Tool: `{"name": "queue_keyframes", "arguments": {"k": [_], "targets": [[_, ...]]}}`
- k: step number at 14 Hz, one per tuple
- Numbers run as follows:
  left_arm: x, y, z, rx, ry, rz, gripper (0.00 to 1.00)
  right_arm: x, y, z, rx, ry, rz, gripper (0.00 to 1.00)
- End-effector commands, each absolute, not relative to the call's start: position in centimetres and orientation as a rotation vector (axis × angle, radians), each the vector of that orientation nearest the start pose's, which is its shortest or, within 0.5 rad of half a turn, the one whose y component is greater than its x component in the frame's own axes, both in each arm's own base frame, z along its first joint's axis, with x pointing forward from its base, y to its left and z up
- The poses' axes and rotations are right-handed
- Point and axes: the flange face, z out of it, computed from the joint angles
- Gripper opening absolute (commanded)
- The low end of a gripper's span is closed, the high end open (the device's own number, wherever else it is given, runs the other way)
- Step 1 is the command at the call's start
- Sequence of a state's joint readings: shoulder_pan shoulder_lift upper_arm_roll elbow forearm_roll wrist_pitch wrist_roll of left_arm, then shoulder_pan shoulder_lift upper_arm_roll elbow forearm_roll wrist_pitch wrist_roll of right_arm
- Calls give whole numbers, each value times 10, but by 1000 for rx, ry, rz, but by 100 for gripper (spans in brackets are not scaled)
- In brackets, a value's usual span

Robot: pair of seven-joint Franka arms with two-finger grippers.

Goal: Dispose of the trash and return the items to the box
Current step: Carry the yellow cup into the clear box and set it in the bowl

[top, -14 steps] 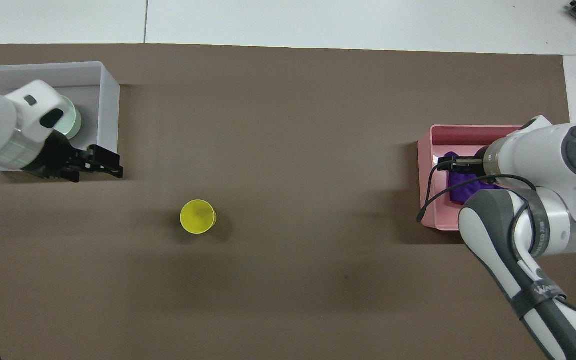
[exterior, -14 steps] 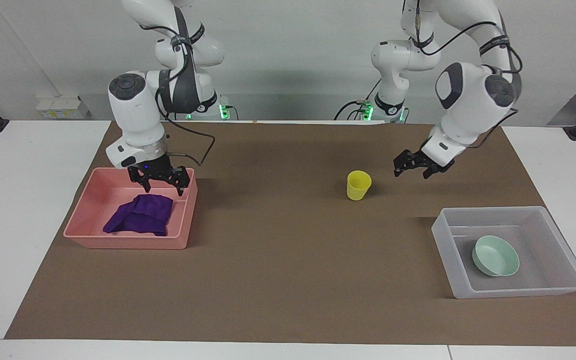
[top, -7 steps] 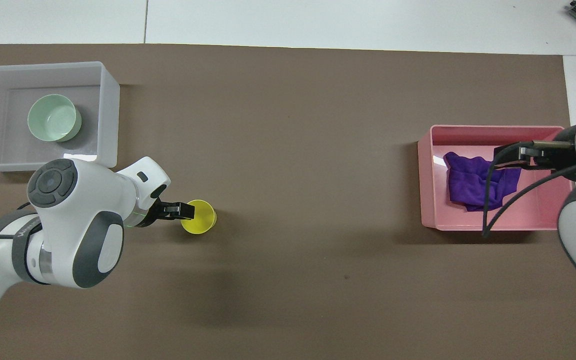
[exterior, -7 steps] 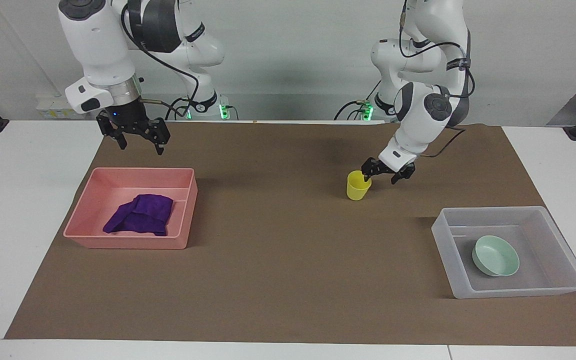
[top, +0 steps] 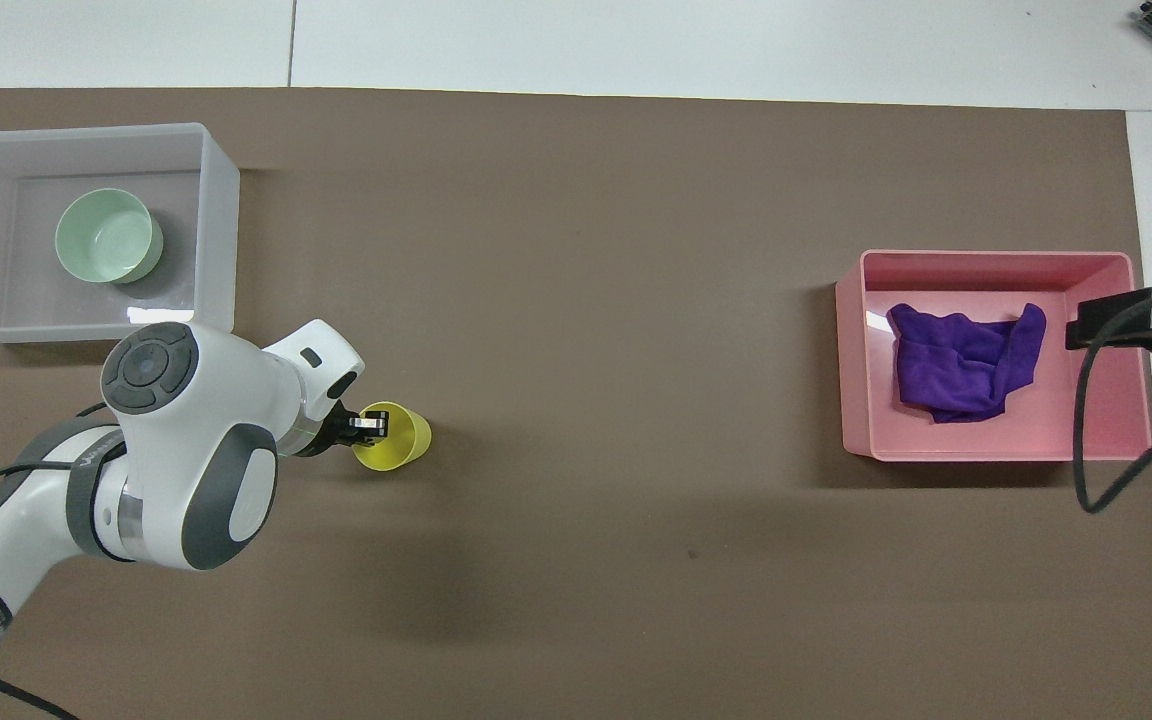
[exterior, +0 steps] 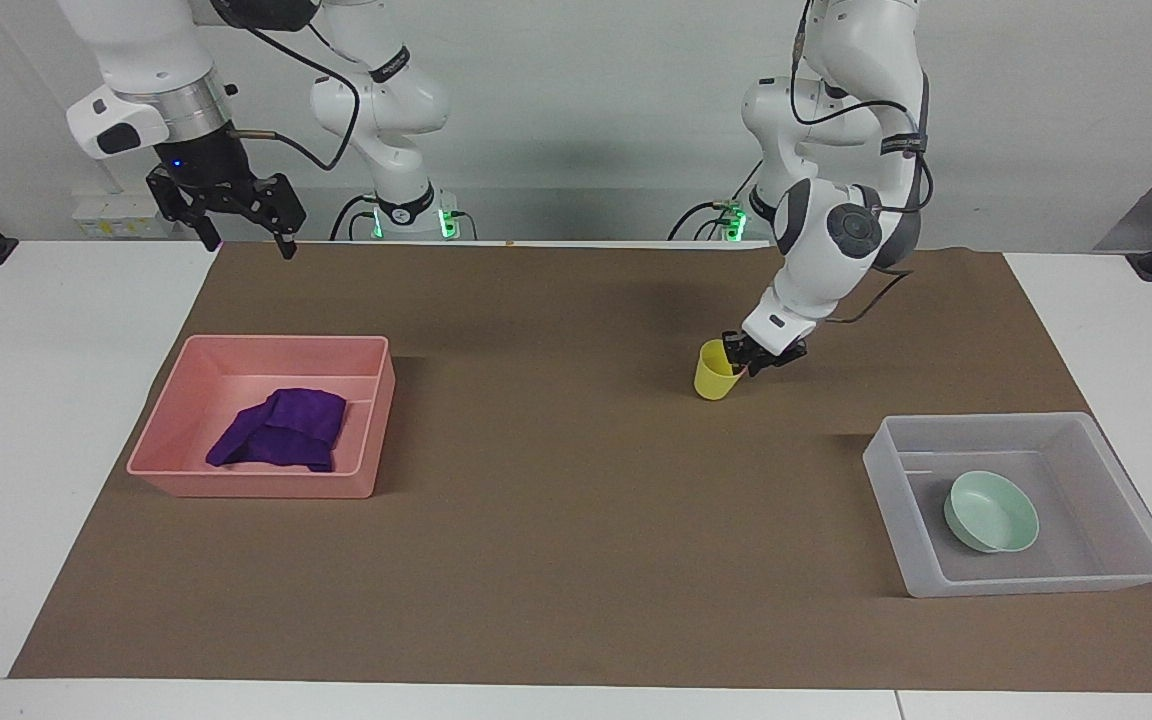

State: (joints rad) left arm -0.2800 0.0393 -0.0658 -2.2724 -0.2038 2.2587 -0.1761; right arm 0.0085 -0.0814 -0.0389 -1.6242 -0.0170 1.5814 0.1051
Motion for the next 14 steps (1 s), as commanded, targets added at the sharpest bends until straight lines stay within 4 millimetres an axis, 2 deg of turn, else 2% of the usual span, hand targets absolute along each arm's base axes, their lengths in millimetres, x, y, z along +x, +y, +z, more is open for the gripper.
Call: {"name": "queue_keyframes", "arguments": {"k": [1, 3, 5, 8, 10, 12, 14], "targets": [[486, -182, 340, -3285, -38, 145, 0, 526, -12, 636, -3132, 175, -24, 100], [495, -184, 356, -3290, -93, 140, 0, 522, -14, 631, -3132, 161, -7, 100], [516, -172, 398, -3292, -117, 197, 0, 522, -13, 631, -3132, 168, -7, 100], [558, -112, 473, -3314, -261, 117, 0, 521, -13, 631, -3132, 173, -4, 100], [573, -62, 508, -3310, -374, 59, 0, 521, -13, 631, -3132, 166, -4, 100], [589, -9, 524, -3303, -484, -23, 0, 521, -13, 631, -3132, 163, -4, 100], [616, 58, 526, -3235, -496, -92, 0, 521, -13, 631, -3132, 163, -4, 100]]}}
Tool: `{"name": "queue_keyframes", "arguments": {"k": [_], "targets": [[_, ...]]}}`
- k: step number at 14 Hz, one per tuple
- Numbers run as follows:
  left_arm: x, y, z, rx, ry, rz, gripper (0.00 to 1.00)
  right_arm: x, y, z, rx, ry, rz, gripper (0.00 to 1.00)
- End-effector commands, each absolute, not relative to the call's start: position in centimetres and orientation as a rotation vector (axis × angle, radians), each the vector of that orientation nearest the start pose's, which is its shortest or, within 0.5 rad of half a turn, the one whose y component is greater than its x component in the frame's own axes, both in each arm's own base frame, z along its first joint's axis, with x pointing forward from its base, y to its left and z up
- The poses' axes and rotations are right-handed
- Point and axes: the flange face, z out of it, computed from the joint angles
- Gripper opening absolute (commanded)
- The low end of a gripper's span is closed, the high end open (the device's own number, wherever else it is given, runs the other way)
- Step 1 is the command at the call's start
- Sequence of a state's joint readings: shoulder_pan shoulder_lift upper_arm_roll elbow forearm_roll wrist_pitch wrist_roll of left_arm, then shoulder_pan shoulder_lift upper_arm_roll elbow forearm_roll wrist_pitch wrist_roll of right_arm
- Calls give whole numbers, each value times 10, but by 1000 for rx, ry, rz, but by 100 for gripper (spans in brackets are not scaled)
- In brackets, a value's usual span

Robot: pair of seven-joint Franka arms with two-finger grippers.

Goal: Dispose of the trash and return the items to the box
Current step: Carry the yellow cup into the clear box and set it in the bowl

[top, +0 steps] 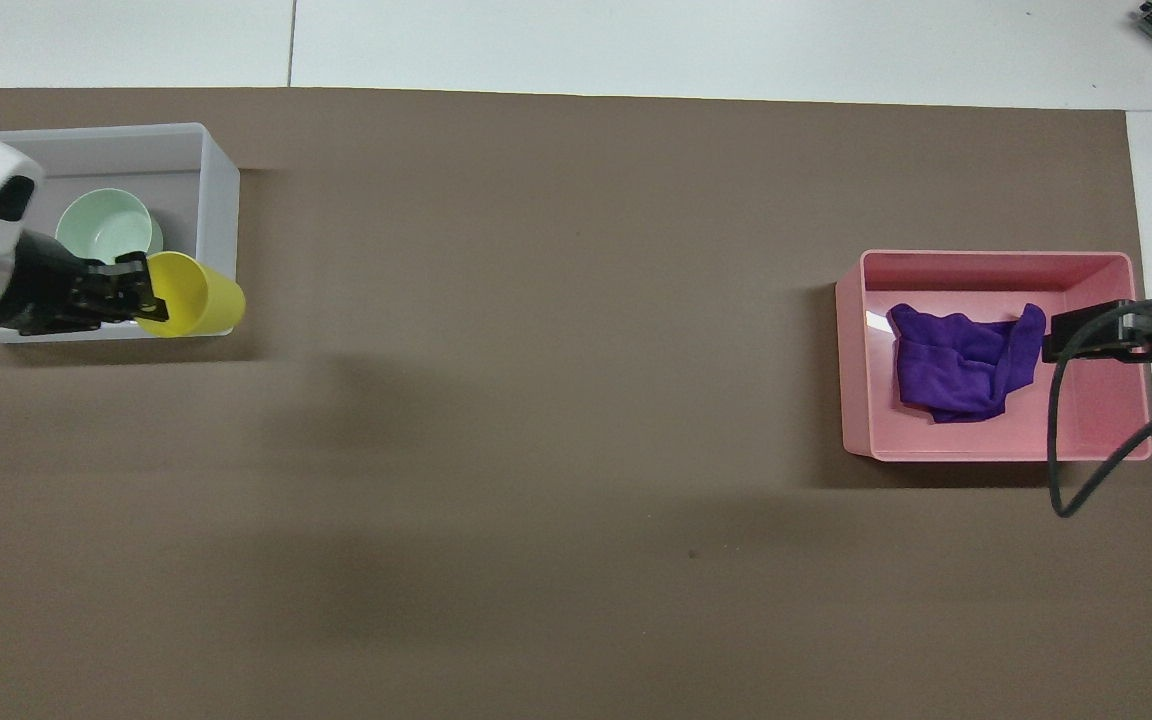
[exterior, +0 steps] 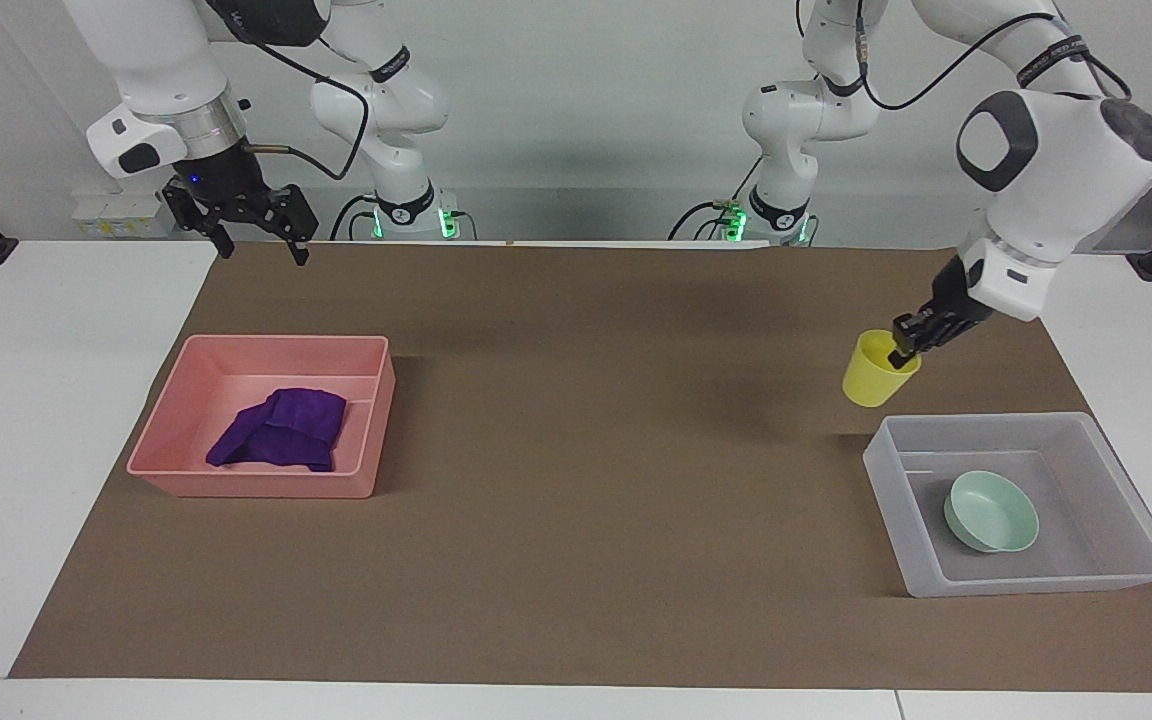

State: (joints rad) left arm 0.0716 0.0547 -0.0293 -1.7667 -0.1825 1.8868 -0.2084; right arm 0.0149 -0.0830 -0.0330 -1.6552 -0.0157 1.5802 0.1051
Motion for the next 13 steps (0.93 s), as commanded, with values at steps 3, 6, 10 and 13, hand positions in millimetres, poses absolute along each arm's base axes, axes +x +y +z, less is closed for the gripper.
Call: {"name": "queue_keyframes", "arguments": {"k": [3, 6, 10, 13], "targets": [[652, 130, 494, -3184, -487, -110, 0, 521, -13, 630, -3133, 158, -2, 100], [678, 153, 449, -3187, -442, -145, 0, 521, -13, 630, -3132, 161, -2, 100], [693, 155, 405, -3185, -446, -162, 0, 521, -13, 630, -3132, 163, -2, 100], [699, 155, 385, -3184, -441, -174, 0, 521, -13, 630, -3132, 161, -2, 100]]}}
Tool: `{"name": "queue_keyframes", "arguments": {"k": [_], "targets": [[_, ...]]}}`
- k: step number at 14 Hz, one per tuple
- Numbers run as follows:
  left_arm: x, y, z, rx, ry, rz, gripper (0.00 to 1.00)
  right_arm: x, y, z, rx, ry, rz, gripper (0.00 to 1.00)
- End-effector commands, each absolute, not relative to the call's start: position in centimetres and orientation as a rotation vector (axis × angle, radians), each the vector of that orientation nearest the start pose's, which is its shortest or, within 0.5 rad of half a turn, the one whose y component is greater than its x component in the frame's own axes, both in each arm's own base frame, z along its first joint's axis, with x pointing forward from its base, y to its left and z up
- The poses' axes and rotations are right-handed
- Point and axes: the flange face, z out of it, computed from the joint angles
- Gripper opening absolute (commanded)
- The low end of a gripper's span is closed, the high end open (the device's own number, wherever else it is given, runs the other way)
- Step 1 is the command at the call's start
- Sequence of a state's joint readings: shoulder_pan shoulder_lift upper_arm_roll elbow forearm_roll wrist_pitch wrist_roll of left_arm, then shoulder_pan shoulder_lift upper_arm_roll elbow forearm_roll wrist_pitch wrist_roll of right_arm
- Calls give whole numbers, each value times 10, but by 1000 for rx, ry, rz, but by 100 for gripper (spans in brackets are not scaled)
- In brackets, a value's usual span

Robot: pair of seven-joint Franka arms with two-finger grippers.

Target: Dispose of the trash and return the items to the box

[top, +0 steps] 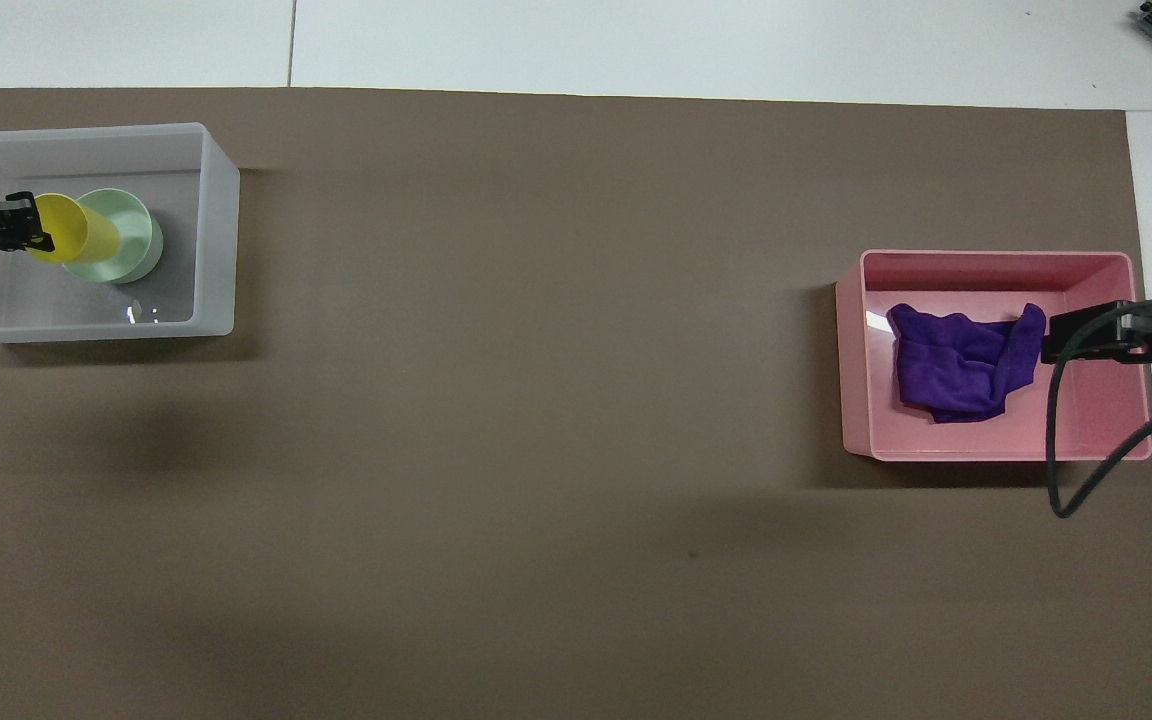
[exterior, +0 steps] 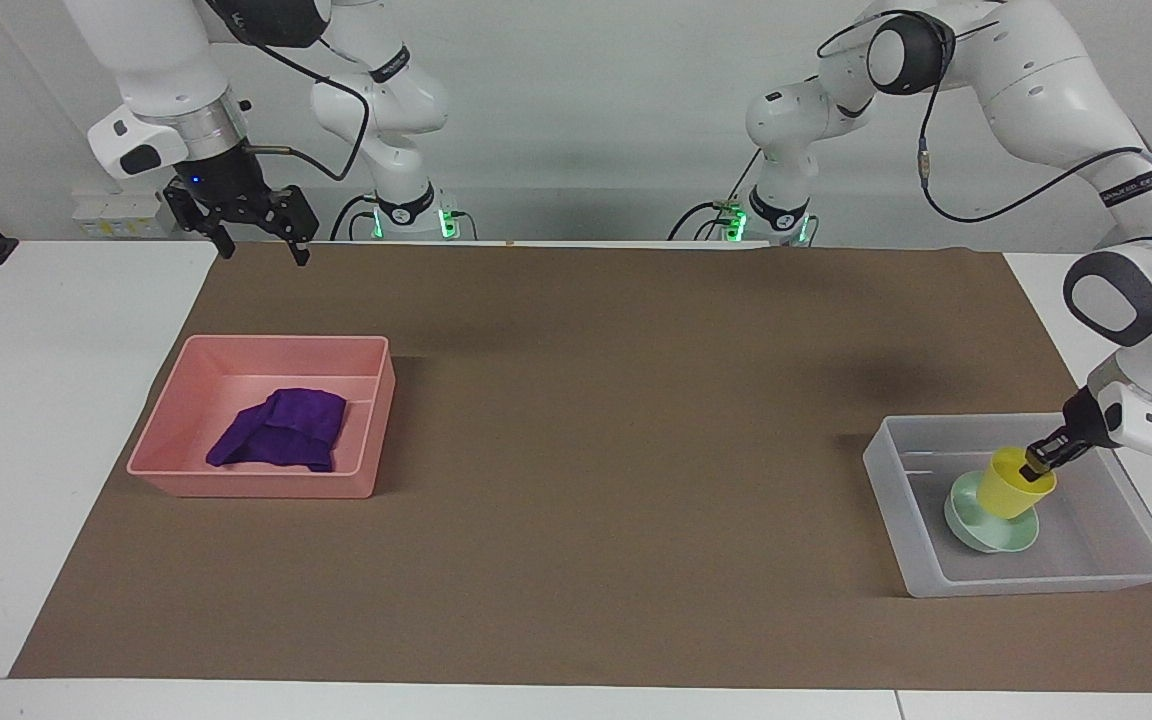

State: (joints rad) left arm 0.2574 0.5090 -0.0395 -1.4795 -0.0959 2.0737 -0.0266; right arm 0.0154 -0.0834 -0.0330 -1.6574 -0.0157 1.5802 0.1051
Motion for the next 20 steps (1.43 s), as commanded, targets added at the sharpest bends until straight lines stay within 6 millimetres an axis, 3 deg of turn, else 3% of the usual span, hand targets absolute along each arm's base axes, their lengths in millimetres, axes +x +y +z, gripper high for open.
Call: {"name": "queue_keyframes", "arguments": {"k": [1, 2, 3, 7, 10, 12, 15, 16, 18, 20], "targets": [[699, 157, 381, -3184, -447, -167, 15, 521, -13, 630, -3132, 161, -4, 100], [701, 156, 374, -3190, -419, -166, 53, 521, -13, 631, -3133, 156, -5, 100], [703, 151, 375, -3190, -397, -183, 100, 521, -13, 631, -3133, 154, -7, 100], [701, 150, 392, -3188, -392, -195, 100, 521, -13, 631, -3134, 151, -7, 100], [693, 144, 441, -3191, -382, -189, 100, 521, -13, 631, -3133, 154, -4, 100], [681, 136, 472, -3196, -360, -95, 100, 521, -13, 631, -3134, 154, -5, 100], [649, 89, 529, -3128, -202, 77, 100, 522, -12, 632, -3136, 154, -12, 100], [636, 65, 548, -3087, -134, 130, 100, 522, -11, 633, -3136, 154, -14, 100], [609, 19, 570, -3067, -63, 260, 100, 524, -11, 634, -3144, 149, -20, 100], [586, -11, 570, -3052, -129, 312, 100, 532, -11, 644, -3160, 144, -33, 100]]}}
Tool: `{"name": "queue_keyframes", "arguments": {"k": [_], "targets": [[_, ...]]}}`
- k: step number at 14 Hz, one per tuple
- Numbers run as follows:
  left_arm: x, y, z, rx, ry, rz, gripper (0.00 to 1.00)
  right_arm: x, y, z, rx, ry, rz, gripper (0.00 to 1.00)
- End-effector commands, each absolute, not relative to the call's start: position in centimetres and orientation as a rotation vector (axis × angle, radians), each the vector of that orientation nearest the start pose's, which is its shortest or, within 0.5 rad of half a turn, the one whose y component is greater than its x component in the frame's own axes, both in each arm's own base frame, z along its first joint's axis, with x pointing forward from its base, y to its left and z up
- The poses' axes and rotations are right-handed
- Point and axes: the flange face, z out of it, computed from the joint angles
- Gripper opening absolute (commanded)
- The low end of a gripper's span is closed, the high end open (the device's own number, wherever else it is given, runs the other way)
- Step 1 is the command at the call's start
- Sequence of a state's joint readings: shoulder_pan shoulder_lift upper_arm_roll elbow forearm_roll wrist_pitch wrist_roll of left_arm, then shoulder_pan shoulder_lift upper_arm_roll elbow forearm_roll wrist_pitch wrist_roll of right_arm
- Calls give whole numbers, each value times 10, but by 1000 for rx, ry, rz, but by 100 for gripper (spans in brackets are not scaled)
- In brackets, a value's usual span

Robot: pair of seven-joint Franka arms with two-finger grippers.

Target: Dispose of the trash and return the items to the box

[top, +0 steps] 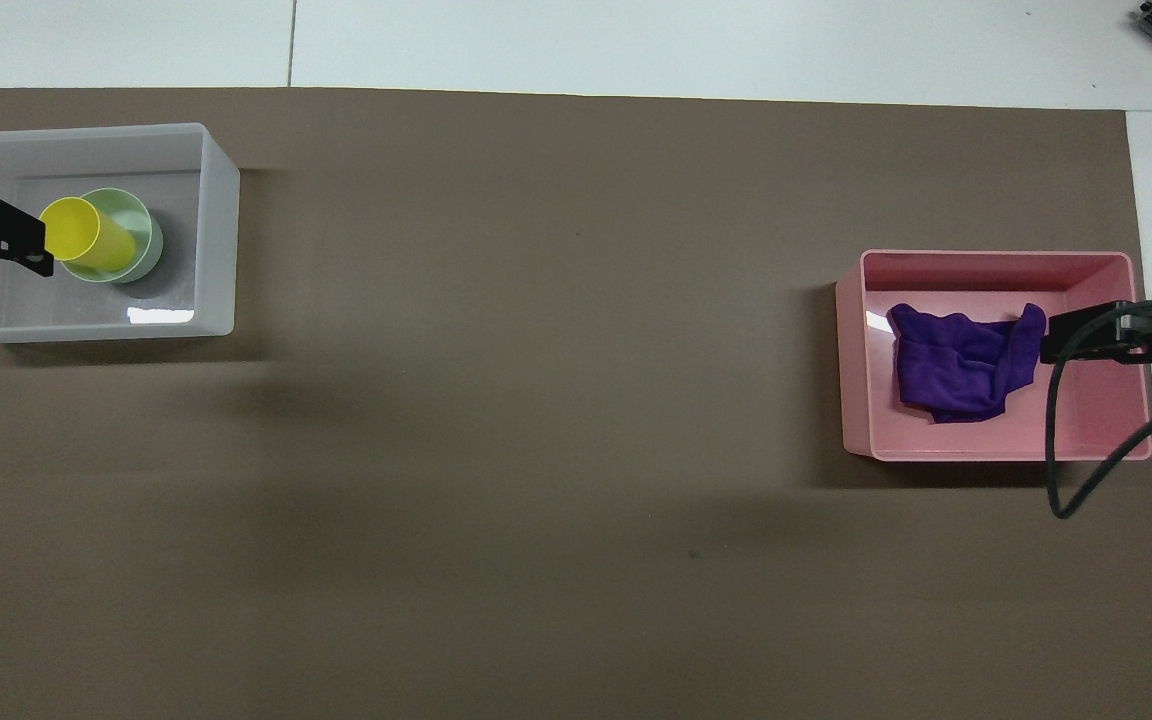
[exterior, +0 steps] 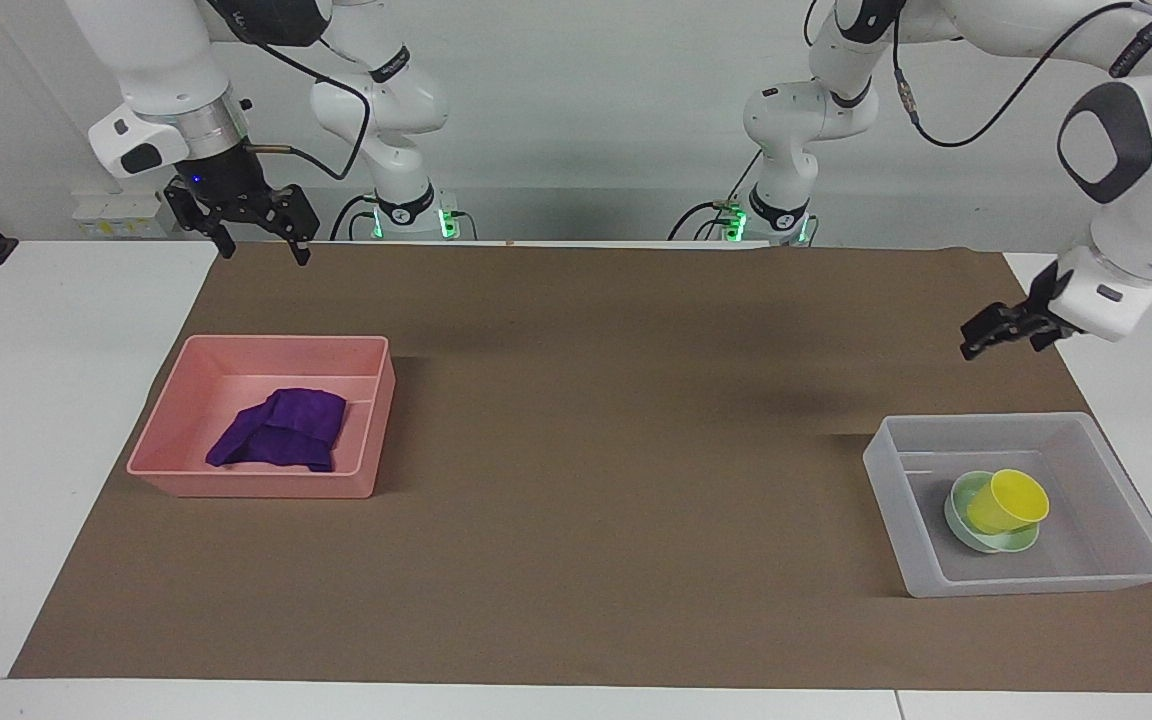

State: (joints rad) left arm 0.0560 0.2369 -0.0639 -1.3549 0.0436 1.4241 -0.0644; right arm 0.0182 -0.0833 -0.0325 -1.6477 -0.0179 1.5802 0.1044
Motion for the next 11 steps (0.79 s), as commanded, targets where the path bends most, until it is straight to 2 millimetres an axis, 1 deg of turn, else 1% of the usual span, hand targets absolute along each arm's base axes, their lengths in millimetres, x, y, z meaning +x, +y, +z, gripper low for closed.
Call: {"name": "queue_keyframes", "arguments": {"k": [1, 2, 3, 5, 6, 7, 8, 9, 10, 11], "targets": [[580, -16, 567, -3064, -129, 238, 100, 533, -11, 643, -3161, 144, -28, 100], [568, -18, 564, -3071, -148, 169, 100, 533, -16, 644, -3162, 156, -30, 100], [556, -16, 561, -3101, -166, 101, 100, 533, -17, 645, -3158, 161, -37, 100], [535, -16, 559, -3128, -180, 19, 100, 533, -16, 644, -3156, 161, -42, 100], [534, -19, 558, -3127, -175, 33, 100, 532, -16, 643, -3156, 160, -37, 100], [536, -19, 564, -3130, -159, 40, 100, 531, -17, 642, -3156, 163, -32, 100], [533, -18, 569, -3124, -146, 87, 100, 531, -17, 642, -3155, 163, -30, 100], [535, -11, 579, -3129, -161, 93, 100, 531, -17, 642, -3155, 163, -30, 100], [541, -17, 582, -3133, -128, 89, 100, 531, -18, 642, -3155, 165, -30, 100], [543, -16, 588, -3134, -130, 84, 100, 531, -19, 642, -3155, 168, -30, 100]]}}
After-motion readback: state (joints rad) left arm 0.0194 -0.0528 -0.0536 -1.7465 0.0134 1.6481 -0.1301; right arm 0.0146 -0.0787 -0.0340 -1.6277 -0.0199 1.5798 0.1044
